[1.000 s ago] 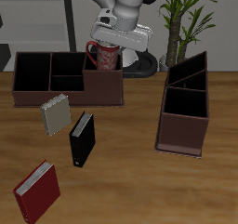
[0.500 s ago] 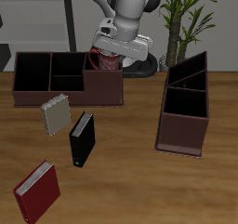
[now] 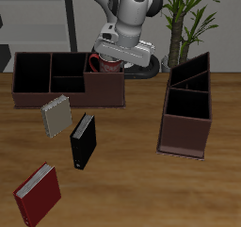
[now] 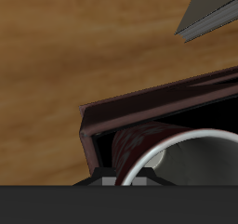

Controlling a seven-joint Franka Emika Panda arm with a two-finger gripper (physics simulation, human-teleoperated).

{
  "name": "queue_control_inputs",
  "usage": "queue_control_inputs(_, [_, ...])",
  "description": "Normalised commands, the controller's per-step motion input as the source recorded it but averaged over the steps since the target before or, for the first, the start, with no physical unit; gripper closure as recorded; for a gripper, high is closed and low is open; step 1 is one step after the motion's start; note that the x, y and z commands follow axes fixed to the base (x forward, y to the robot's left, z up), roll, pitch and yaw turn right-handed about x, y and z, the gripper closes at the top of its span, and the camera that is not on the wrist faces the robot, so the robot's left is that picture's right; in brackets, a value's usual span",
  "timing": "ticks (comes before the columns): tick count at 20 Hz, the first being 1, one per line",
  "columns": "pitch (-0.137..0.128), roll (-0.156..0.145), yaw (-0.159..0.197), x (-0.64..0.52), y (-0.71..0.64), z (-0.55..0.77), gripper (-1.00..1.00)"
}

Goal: Place the red mug into the back desk caddy's right compartment

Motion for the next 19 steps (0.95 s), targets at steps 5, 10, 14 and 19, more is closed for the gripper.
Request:
queue_control_inputs(5, [0.049,0.078,-0.051,-0.12,0.19,-0.09,-1.00])
queue_control_inputs(10, [-0.062,-0.015,-0.007,-0.15,0.01,0.32,-1.00])
queue_control_inputs(14, [-0.061,-0.021,0.012,-0.04,-0.10,0.33,-1.00])
queue_control_inputs(19, [-0.008,-0.024,0.031,0.06,-0.15,0.29,-1.00])
